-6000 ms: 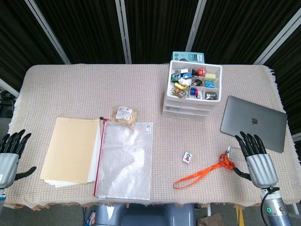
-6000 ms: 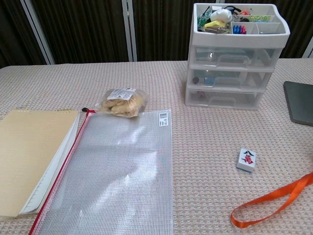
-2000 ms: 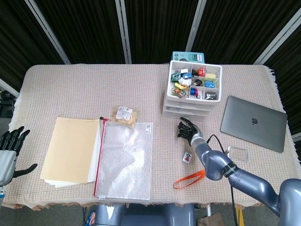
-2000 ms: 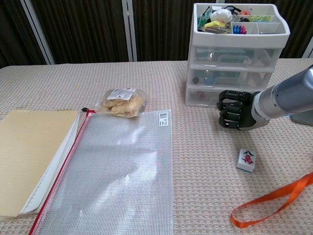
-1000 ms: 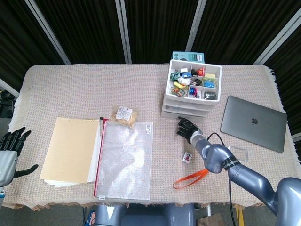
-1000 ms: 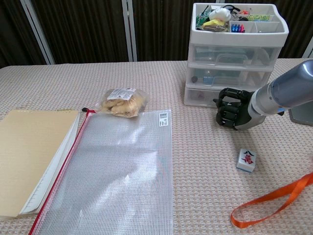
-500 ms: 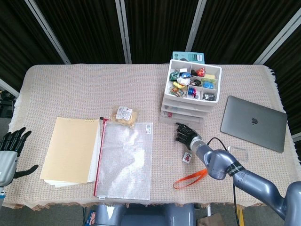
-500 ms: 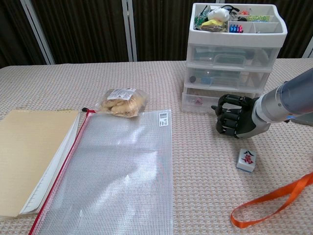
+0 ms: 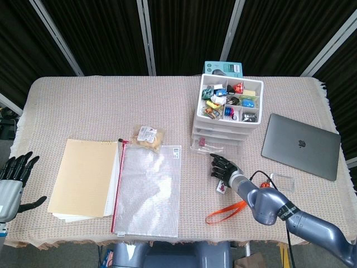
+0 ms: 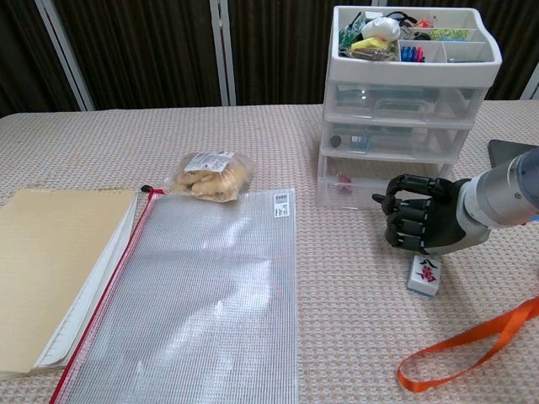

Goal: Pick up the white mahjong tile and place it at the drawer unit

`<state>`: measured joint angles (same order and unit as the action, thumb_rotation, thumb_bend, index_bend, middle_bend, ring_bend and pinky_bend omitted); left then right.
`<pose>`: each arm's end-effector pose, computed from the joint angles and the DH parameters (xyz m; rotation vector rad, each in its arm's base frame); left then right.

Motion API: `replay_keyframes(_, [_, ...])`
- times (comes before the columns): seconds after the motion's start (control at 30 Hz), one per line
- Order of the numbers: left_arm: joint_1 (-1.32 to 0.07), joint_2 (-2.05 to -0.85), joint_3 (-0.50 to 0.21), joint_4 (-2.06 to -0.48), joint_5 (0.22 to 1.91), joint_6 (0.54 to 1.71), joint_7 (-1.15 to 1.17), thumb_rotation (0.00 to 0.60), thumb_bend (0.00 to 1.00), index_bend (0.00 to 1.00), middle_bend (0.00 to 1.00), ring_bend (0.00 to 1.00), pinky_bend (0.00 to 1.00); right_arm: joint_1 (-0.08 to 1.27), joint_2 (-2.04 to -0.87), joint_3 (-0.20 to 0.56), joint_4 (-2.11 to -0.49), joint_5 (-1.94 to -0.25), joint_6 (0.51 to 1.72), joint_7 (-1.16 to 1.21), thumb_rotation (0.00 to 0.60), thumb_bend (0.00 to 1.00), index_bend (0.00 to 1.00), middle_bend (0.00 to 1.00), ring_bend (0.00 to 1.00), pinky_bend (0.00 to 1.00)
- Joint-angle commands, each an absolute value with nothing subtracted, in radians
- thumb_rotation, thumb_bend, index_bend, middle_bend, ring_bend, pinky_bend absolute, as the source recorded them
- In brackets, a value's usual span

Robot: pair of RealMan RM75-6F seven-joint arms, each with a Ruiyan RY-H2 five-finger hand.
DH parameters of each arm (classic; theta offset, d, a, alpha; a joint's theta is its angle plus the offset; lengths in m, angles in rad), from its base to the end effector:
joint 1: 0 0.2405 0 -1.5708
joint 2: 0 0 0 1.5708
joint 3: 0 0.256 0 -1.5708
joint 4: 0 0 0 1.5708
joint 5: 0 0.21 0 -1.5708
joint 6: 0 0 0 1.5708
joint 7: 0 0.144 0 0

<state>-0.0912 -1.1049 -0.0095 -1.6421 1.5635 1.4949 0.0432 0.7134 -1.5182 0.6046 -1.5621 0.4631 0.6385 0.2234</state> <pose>-0.2994 0.1737 0.1532 -1.4693 -0.8736 -0.9047 -0.1647 -0.3451 -0.0306 -0.2000 -2.7330 0.8901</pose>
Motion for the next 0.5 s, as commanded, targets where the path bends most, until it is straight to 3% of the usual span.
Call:
replay_keyframes(0.03, [-0.09,-1.107,-0.01,-1.639,1.567,1.499,0.042,0.6,0.16,0.07,0.0,0.0,0.0,0.697,-1.5,0.589,-1.607,0.437,0.647,0.222,0.6,0.51,0.25,0.75,0.78,0.71])
replay_keyframes(0.13, [-0.089,-1.11,-0.01,-1.633,1.572,1.507,0.039,0.6,0.16,0.07,0.0,0.0,0.0,0.69,-1.481,0.568,-1.645,0.411,0.633,0.206,0.6,0.47,0.18,0.75,0.78,0.71])
replay_keyframes(0.33, [-0.086,-1.113,-0.009,-1.628,1.579,1.515,0.036,0.6,0.16,0.07,0.0,0.0,0.0,0.661,-1.438,0.54,-1.733,0.327,0.632,0.202,0.6,0.41,0.18,0.75,0.77,0.71])
replay_keyframes(0.5, [-0.084,-1.116,-0.009,-1.622,1.583,1.523,0.037,0.6,0.16,0.07,0.0,0.0,0.0,0.613,-1.376,0.513,-1.874,0.137,0.684,0.172,0.6,0.33,0.18,0.74,0.76,0.71])
